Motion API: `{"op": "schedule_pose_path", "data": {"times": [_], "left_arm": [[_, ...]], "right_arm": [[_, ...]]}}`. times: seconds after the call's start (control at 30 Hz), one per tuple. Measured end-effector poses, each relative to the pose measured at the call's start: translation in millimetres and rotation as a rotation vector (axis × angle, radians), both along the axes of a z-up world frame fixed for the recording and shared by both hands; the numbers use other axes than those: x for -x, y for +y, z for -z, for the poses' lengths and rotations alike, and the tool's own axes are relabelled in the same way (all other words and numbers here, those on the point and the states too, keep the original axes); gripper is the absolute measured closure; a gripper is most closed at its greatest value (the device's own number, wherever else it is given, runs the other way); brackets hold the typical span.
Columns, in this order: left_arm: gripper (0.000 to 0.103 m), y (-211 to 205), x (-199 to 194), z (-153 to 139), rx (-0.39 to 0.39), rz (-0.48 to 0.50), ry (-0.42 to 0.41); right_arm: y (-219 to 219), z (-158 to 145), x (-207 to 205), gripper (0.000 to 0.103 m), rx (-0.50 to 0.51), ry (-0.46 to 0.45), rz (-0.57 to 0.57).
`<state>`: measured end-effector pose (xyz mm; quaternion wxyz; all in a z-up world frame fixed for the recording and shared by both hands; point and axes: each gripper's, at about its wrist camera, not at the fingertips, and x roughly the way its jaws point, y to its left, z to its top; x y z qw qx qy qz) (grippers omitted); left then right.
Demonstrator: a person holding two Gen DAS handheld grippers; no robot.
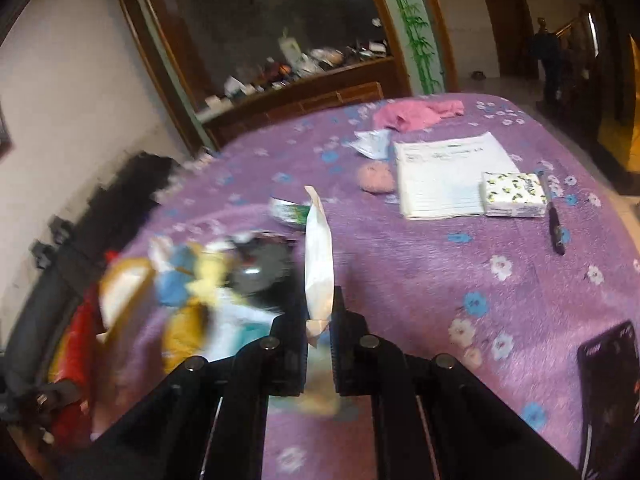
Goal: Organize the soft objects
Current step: 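Lift the red bag with the left gripper while the right gripper grasps a white paper packet, then lower the red bag and white packet into the foam box and release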
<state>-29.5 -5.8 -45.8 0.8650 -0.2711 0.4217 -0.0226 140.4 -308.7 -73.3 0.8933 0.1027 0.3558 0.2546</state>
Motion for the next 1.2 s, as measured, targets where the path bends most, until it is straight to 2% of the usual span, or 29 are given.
{"op": "schedule_pose_path", "data": {"times": [0.07,0.1,0.2,0.27,0.33,0.4,0.47,0.57,0.63,0.73,0.77,0.8,0.83,0.87,0.9,0.97,1.0,1.07,1.1,1.2], "left_arm": [[0.046,18.8,10.6,-17.0,0.0,-0.021,-0.019],[0.046,33.1,19.1,-29.3,-0.023,-0.043,-0.03],[0.046,61.8,32.4,-51.7,-0.142,-0.12,-0.014],[0.046,81.0,36.5,-58.9,-0.266,-0.156,0.041],[0.046,96.8,35.6,-54.6,-0.359,-0.182,0.097],[0.045,107.2,29.1,-37.4,-0.459,-0.17,0.16],[0.045,116.2,20.7,-11.9,-0.49,-0.16,0.227],[0.045,127.5,14.5,23.9,-0.448,-0.159,0.3],[0.044,131.9,8.8,37.9,-0.448,-0.16,0.323],[0.037,128.0,7.0,42.0,-0.451,-0.164,0.3],[0.033,127.3,8.4,42.4,-0.44,-0.16,0.296],[0.03,126.1,9.3,41.8,-0.432,-0.156,0.284],[0.023,126.4,11.0,41.2,-0.423,-0.159,0.269],[0.018,128.9,13.0,39.9,-0.408,-0.176,0.255],[0.017,131.0,14.6,37.6,-0.386,-0.199,0.244],[0.012,144.6,23.0,33.9,-0.258,-0.271,0.202],[0.01,153.3,29.9,33.6,-0.167,-0.313,0.173],[0.007,159.9,36.0,33.3,-0.076,-0.355,0.141],[0.007,160.4,36.8,32.9,-0.065,-0.359,0.129],[0.007,150.3,44.6,19.6,-0.11,-0.405,0.073]], "right_arm": [[13.9,-8.6,17.6,0.094,-0.052,0.007,-0.061],[30.3,-15.3,30.3,0.094,-0.078,0.008,-0.127],[76.3,-26.6,58.0,0.094,-0.102,-0.006,-0.286],[120.0,-30.8,72.4,0.094,-0.133,0.011,-0.414],[165.0,-29.9,82.5,0.094,-0.151,0.051,-0.517],[209.6,-23.9,88.9,0.094,-0.161,0.086,-0.599],[240.3,-14.0,86.5,0.094,-0.144,0.124,-0.635],[279.2,4.6,80.3,0.094,-0.063,0.175,-0.639],[293.4,15.0,78.3,0.092,-0.02,0.203,-0.632],[296.1,21.0,78.9,0.088,-0.011,0.229,-0.609],[288.9,22.0,75.5,0.08,-0.025,0.237,-0.605],[284.9,19.5,73.8,0.064,-0.043,0.243,-0.599],[278.4,15.6,74.2,0.056,-0.073,0.234,-0.605],[270.2,14.0,72.9,0.04,-0.091,0.22,-0.609],[258.2,10.8,75.3,0.028,-0.1,0.195,-0.598],[238.0,5.3,76.3,0.024,-0.107,0.156,-0.573],[228.3,2.0,78.0,0.024,-0.115,0.16,-0.569],[214.9,0.3,77.4,0.024,-0.145,0.179,-0.58],[209.0,0.2,77.3,0.024,-0.15,0.181,-0.586],[182.9,-0.6,81.2,0.023,-0.13,0.156,-0.572]]}}
